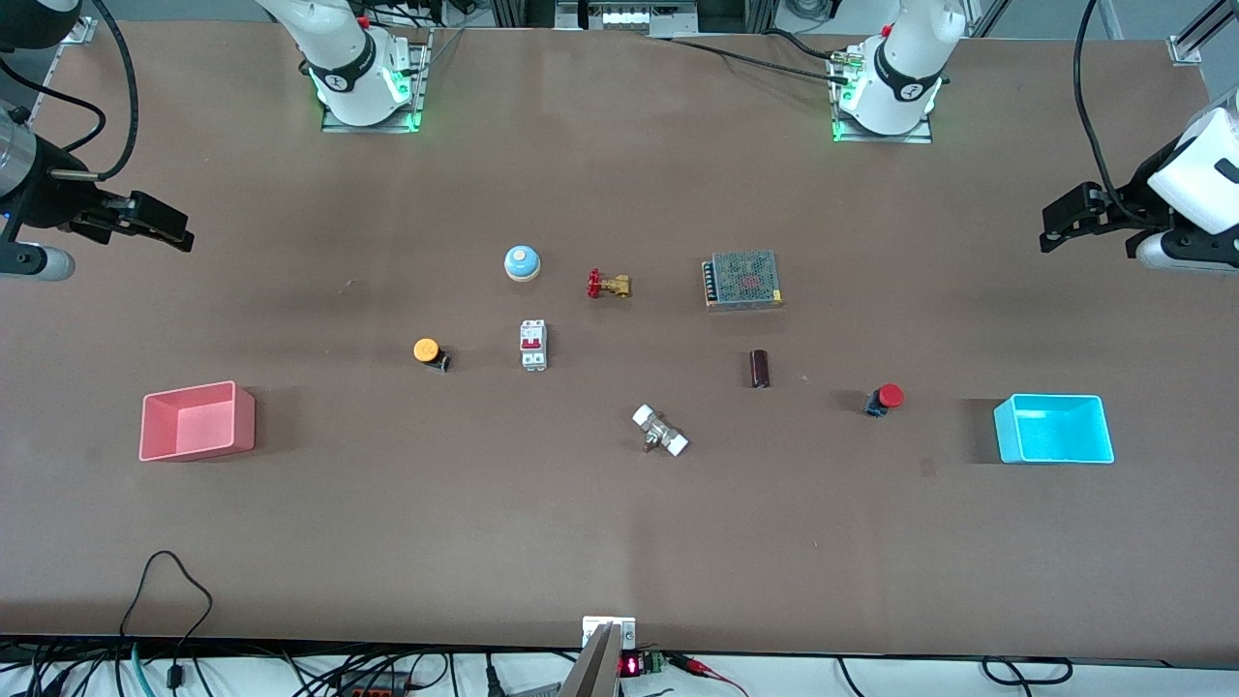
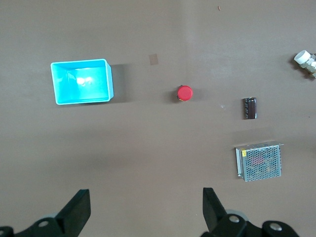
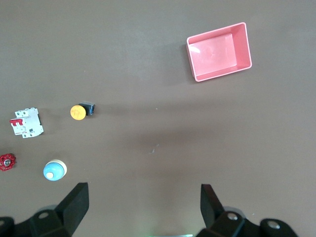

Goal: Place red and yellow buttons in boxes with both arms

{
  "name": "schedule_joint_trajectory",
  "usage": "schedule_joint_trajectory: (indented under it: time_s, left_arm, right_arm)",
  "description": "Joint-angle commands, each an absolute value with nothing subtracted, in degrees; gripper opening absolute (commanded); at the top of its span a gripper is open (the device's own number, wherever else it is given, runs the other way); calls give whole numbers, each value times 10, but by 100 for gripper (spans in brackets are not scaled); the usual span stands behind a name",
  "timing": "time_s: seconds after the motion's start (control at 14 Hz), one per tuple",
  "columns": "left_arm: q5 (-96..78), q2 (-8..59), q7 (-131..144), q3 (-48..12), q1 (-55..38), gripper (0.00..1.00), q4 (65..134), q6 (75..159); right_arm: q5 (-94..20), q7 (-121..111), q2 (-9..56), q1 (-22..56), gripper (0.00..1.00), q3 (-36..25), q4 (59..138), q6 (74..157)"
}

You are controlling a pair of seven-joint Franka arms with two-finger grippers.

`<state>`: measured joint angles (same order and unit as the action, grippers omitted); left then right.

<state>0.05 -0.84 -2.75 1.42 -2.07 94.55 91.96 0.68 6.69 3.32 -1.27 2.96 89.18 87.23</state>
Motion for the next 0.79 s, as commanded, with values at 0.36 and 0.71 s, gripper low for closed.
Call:
schedule_joint_trajectory:
  time_s: [0.36,0.71]
  left_arm:
    - [11,-3,-35,16,-24,100,927,901]
    - [8,-1,-37,18,-24,100,927,901]
  right_arm:
    - [-4,62,38,-9,100,26,897,875]
    - [2,65,58,-8,100,59,931,910]
